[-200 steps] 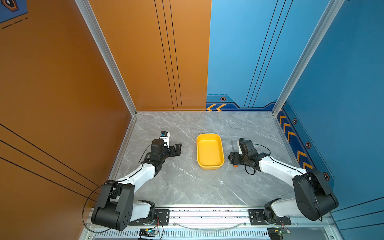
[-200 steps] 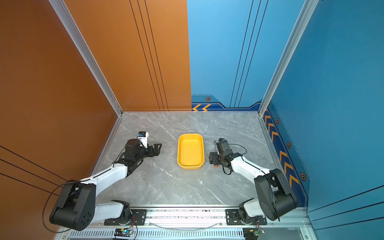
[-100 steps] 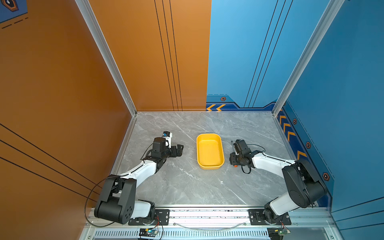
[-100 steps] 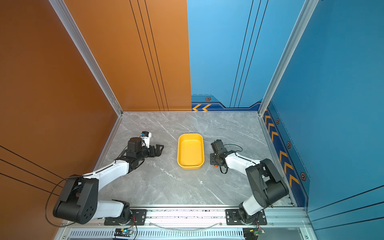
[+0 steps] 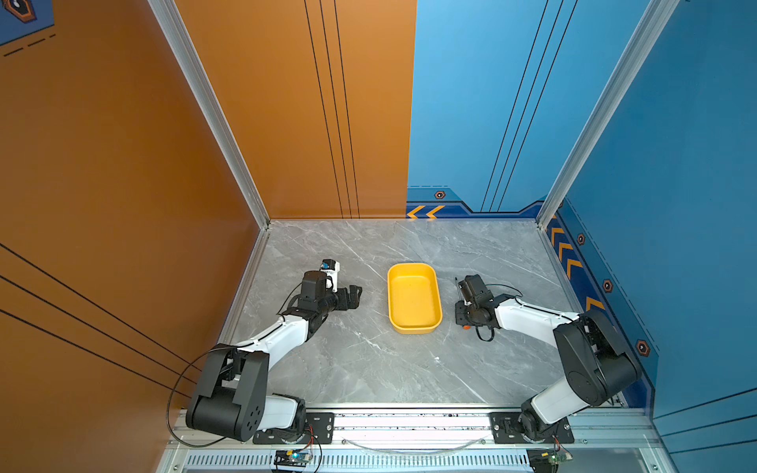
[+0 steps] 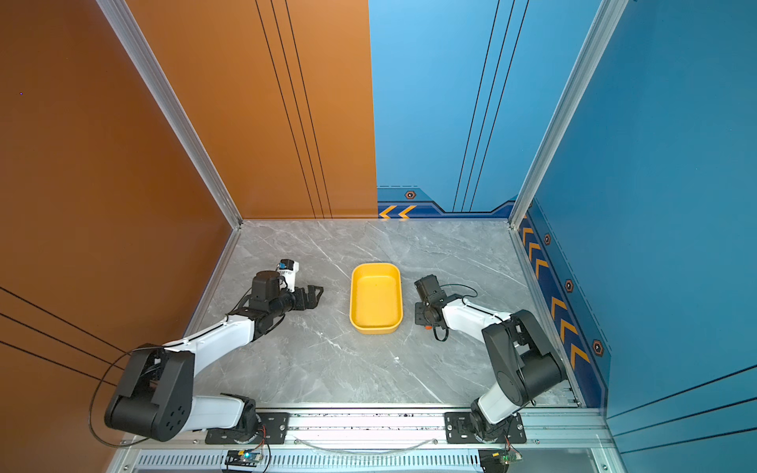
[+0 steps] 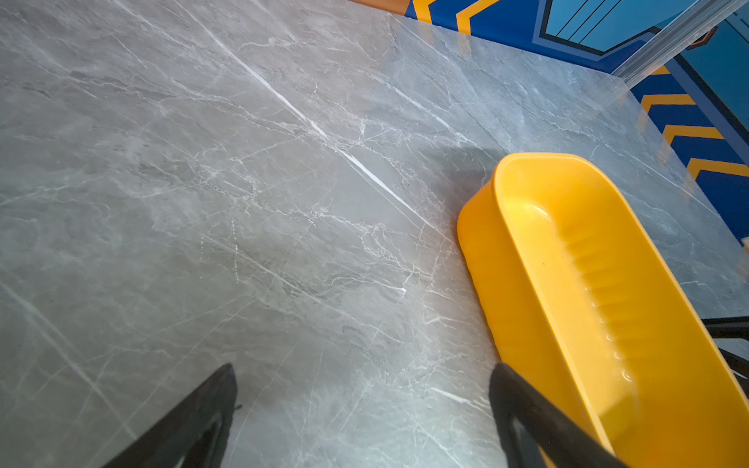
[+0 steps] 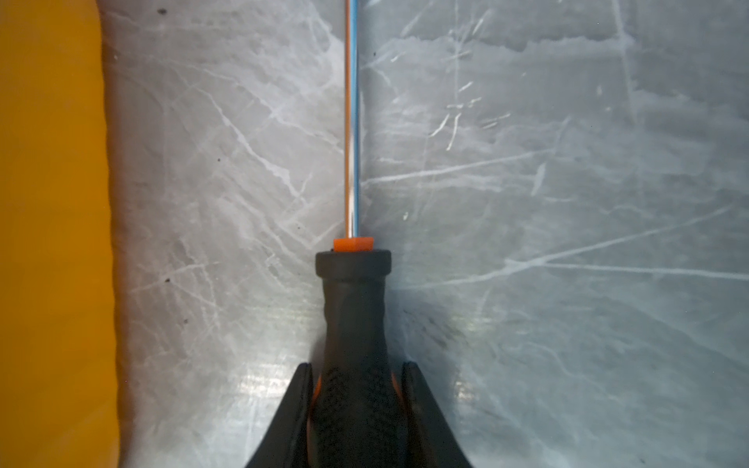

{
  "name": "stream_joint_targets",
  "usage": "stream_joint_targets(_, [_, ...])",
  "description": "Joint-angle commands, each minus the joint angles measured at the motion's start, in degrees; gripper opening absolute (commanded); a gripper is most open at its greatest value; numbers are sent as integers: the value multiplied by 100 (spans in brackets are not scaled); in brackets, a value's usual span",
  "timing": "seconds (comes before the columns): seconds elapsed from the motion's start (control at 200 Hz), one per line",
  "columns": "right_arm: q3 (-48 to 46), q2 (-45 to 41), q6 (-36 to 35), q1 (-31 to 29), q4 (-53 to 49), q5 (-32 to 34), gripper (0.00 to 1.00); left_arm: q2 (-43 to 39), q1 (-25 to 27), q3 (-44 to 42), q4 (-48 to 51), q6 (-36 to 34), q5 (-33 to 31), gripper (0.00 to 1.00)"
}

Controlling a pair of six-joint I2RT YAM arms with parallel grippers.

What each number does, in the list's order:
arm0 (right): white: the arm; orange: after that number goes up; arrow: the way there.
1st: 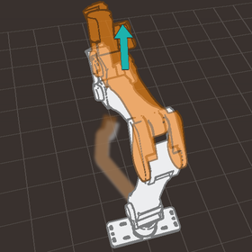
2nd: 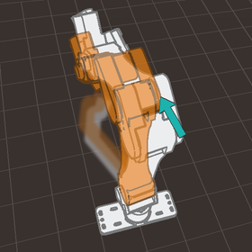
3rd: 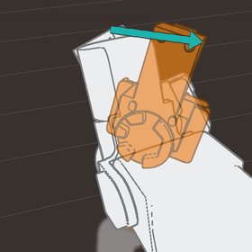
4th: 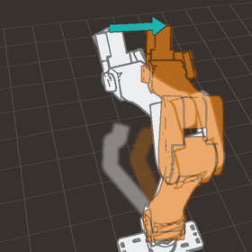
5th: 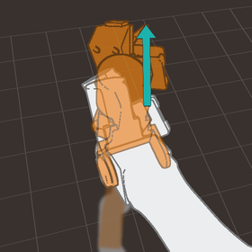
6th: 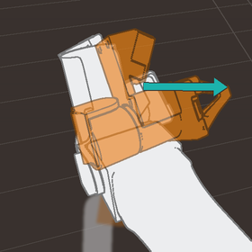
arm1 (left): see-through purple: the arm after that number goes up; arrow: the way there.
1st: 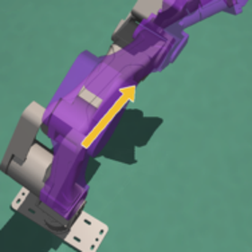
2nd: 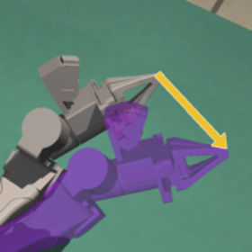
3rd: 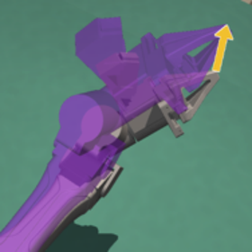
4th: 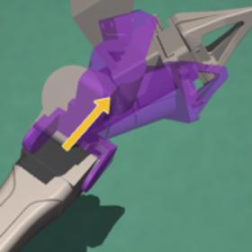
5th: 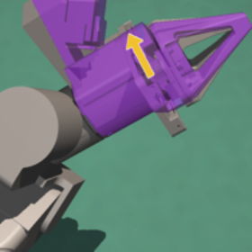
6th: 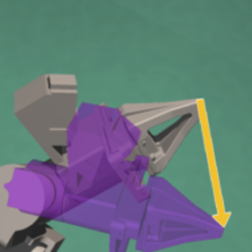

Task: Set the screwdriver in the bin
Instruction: 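Close the right gripper on the black-and-orange screwdriver handle and lift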

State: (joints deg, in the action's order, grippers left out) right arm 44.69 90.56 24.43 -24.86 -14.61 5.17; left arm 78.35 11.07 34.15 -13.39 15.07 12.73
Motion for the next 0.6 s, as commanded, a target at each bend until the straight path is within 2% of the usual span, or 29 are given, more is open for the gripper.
stream_joint_targets(0.0, [126, 45, 61, 6, -289, 70, 17, 76, 36, 136, 126, 8, 159, 98])
stream_joint_targets(0.155, [147, -70, 178, 84, -310, -28, 5, 93, 38, 153, 127, 16, 179, 98])
stream_joint_targets(0.401, [154, -477, 350, 232, -321, -260, 1, 119, 36, 188, 126, 37, 220, 98])
stream_joint_targets(0.596, [153, -1039, 521, 286, -385, -118, 0, 144, 41, 215, 126, 30, 227, 98])
